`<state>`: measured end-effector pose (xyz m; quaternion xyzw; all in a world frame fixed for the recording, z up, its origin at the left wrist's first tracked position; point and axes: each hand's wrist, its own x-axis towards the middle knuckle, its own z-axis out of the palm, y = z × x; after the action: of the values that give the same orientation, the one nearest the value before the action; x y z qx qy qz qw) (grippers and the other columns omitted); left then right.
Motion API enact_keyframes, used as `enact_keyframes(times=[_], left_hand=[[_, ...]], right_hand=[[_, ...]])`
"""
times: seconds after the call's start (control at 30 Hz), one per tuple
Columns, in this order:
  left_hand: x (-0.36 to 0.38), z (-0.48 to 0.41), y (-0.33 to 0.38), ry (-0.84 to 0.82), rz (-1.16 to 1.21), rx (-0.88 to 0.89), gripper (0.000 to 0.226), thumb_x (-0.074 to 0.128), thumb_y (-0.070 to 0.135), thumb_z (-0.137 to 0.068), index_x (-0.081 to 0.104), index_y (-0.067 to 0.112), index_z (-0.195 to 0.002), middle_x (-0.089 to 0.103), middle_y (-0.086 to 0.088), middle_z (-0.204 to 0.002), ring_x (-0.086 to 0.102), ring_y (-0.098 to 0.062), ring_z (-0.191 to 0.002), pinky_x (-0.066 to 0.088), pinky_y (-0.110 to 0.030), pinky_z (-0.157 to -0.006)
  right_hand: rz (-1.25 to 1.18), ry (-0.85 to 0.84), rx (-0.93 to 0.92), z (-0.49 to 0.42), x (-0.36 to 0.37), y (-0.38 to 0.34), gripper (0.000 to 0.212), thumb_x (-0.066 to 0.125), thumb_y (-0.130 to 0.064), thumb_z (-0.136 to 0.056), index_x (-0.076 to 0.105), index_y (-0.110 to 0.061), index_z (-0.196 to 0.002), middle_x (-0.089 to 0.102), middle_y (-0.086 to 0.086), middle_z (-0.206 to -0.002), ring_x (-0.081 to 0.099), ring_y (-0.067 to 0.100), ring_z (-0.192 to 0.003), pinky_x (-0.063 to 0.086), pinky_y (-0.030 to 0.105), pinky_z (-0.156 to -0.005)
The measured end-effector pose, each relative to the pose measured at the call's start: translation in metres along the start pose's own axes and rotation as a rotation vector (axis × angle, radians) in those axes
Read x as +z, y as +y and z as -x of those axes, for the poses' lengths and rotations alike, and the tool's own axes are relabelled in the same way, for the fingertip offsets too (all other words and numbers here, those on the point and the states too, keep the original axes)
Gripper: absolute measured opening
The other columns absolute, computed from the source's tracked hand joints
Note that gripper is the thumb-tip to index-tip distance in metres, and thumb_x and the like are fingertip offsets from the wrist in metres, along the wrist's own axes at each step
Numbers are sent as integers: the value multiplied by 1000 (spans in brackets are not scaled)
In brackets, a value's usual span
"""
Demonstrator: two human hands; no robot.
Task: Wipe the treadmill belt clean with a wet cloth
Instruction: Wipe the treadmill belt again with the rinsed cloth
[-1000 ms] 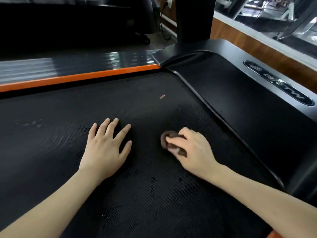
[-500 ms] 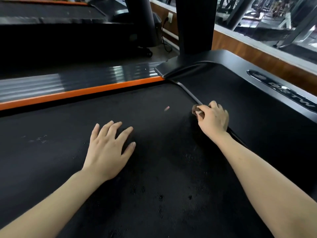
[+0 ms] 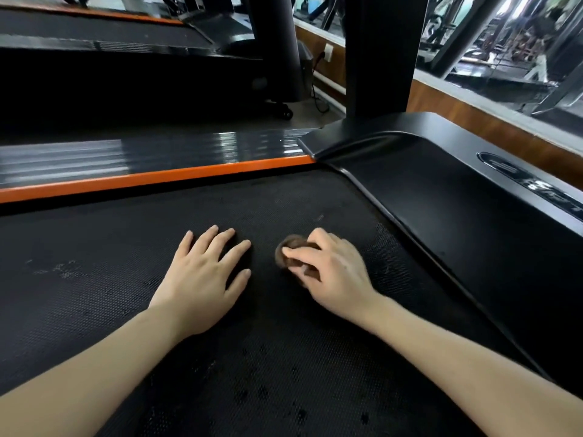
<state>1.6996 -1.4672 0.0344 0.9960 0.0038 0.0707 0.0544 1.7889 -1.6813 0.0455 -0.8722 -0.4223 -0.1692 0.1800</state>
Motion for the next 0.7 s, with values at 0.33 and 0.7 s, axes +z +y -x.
enact_keyframes(times=[0.33,0.7], left_hand=[[-1,-1,0,-10,1,-11,72,10,59,-85,45,28,-139,42,-6,-146,29,-28,-140,18,-50,-115],[-2,-2,0,3,20,-14,72,10,59,-85,46,27,-139,43,-6,-145,29,-28,-140,17,-51,-114]], right_hand=[[317,-46,575,-62,3,43,29,50,-36,-93,65,-29,-117,52,8,-113,53,31,-100,40,37,-83],[353,7,681,-61,-9,80,30,47,-35,-95,64,-29,-118,52,9,-113,54,32,-102,40,37,-83]])
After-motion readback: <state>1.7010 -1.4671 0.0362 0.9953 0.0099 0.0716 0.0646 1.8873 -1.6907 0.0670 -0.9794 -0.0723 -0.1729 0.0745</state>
